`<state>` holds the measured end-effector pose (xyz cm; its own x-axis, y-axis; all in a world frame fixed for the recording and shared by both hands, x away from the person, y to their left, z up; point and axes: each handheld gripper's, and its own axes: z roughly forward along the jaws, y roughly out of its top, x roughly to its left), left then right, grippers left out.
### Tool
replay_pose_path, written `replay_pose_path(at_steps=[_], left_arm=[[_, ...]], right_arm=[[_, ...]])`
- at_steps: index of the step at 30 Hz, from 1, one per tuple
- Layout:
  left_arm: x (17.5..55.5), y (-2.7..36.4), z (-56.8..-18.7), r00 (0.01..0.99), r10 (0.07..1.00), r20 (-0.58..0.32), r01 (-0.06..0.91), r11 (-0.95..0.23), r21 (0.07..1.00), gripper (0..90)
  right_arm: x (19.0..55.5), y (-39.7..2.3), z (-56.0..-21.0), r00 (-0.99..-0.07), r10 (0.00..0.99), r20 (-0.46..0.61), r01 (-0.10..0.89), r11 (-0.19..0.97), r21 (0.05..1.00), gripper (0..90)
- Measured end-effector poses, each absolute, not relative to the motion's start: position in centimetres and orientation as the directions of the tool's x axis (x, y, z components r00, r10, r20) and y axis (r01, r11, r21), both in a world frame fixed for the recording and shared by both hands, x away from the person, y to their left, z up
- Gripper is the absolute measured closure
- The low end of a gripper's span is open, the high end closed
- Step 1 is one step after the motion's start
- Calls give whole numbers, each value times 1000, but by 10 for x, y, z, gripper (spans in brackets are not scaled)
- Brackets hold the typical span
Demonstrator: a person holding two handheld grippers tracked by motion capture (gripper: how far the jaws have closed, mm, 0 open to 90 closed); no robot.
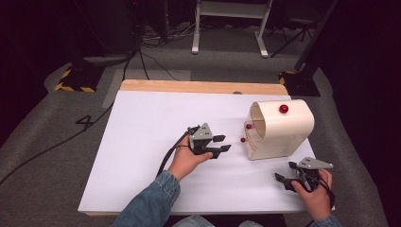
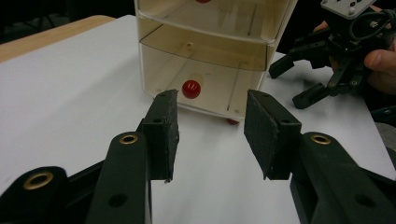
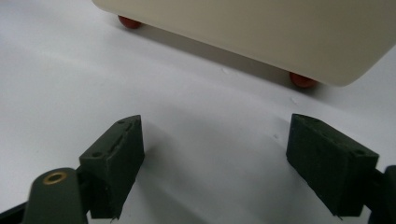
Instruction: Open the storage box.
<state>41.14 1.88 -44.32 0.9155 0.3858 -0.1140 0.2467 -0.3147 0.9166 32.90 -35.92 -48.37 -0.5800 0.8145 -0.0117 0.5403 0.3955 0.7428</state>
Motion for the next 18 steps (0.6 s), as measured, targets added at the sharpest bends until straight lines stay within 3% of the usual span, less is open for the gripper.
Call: replay_pose_path(at_steps=[11, 18], left_arm=[[440, -26, -457, 919, 378, -108, 247, -343, 906, 531], [451, -33, -468, 917, 376, -134, 276, -356, 893, 532]], right_arm=[[329, -359, -484, -580, 815, -11, 541, 395, 743, 193], [329, -359, -484, -580, 814, -8, 542, 394, 742, 193]])
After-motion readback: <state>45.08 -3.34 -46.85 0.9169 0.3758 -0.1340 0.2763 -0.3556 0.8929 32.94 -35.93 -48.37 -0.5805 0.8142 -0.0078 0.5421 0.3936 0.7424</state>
